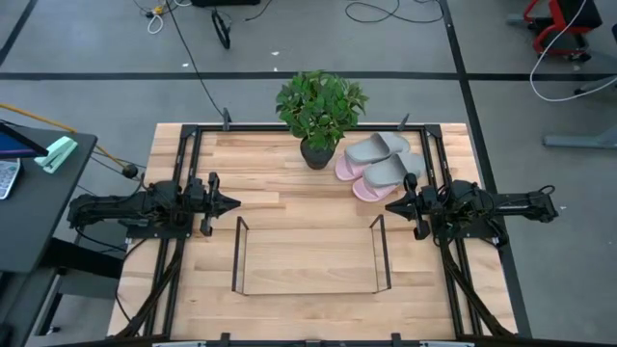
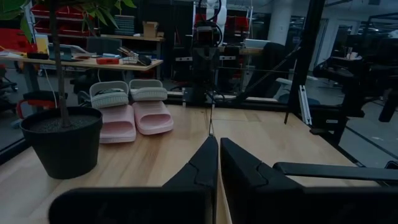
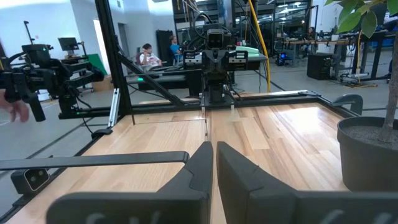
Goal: Pick and place slides into the shelf
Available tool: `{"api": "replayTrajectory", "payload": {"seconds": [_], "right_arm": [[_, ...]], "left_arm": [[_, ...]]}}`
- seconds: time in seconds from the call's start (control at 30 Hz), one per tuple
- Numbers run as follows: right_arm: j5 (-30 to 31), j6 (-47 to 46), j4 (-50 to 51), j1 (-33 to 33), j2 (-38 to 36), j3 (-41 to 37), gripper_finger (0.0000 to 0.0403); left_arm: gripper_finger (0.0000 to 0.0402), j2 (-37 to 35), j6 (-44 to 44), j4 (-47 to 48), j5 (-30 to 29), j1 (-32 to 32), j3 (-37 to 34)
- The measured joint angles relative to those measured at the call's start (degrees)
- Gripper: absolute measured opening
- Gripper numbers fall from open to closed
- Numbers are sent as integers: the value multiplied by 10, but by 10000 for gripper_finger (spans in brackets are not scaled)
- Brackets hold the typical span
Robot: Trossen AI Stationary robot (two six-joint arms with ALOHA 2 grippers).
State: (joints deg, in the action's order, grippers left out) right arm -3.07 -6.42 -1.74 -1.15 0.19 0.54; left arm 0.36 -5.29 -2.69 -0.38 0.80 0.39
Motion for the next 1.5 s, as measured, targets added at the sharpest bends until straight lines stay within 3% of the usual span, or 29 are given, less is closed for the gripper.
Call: {"api": "replayTrajectory", "payload": {"seconds": [0.27, 0.57, 0.7, 0.8, 0.9, 1.1, 1.3, 1.5], "right_arm": [[0, 0, 0, 0, 0, 0, 27], [0, 0, 0, 0, 0, 0, 27], [0, -10, -1, 0, 0, 0, 27], [-1, -59, -10, 0, 0, 0, 27], [0, -144, -37, 0, 0, 0, 27], [55, -296, -56, 0, 1, 20, 27], [73, -285, -57, 0, 2, 45, 27], [75, -289, -57, 0, 2, 60, 27]], "left_arm": [[33, 0, 12, 0, 0, 0, 0], [29, 0, 230, 0, 0, 0, 0], [23, 0, 265, -6, 0, 0, 0], [25, 0, 216, -33, 7, 0, 0], [30, 0, 95, -78, 12, 0, 0], [26, 0, -172, -202, -69, 0, 0], [12, 0, -205, -295, -95, 0, 0], [18, 0, -202, -298, -95, 0, 0]]}}
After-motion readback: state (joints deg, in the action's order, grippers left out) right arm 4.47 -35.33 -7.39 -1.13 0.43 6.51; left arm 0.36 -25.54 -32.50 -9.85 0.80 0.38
